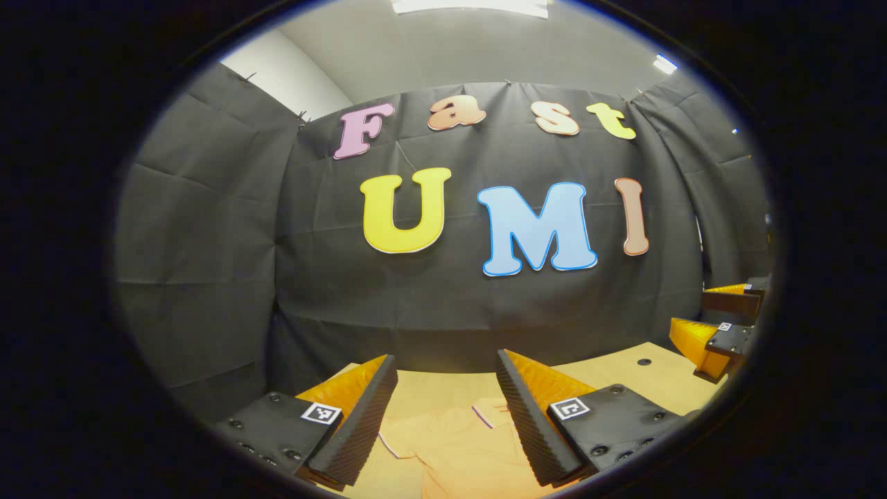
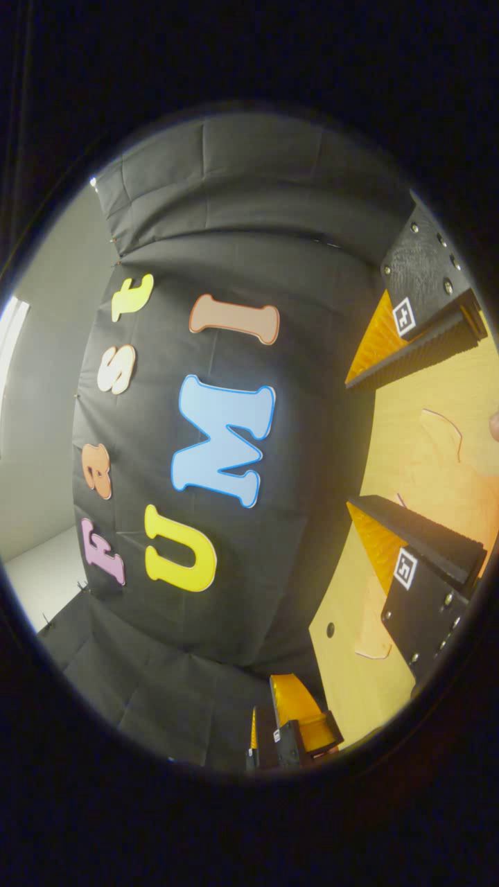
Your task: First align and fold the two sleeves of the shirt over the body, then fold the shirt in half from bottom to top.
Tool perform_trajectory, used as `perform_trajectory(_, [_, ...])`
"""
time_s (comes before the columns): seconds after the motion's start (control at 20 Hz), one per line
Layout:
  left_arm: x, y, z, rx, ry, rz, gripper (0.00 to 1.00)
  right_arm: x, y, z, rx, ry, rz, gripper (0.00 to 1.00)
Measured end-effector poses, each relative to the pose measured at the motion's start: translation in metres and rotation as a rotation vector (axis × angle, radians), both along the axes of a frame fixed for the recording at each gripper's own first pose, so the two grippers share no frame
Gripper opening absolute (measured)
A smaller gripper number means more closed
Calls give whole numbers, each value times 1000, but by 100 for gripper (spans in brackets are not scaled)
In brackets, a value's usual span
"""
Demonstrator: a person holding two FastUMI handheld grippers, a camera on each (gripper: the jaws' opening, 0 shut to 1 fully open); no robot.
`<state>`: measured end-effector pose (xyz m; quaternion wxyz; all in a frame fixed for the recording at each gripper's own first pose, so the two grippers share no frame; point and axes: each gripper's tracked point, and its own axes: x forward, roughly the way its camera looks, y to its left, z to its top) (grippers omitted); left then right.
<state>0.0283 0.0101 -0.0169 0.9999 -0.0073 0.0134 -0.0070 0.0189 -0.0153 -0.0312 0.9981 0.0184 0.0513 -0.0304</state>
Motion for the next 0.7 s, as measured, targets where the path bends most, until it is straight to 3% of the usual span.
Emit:
perform_trajectory(0.4, [16,-14,-8,-6,16,-31,94,18,-11,-25,25,63,-27,95])
perform_trajectory(0.7, [32,-17,-21,-21,43,-37,96,51,-24,-80,86,195,-44,95])
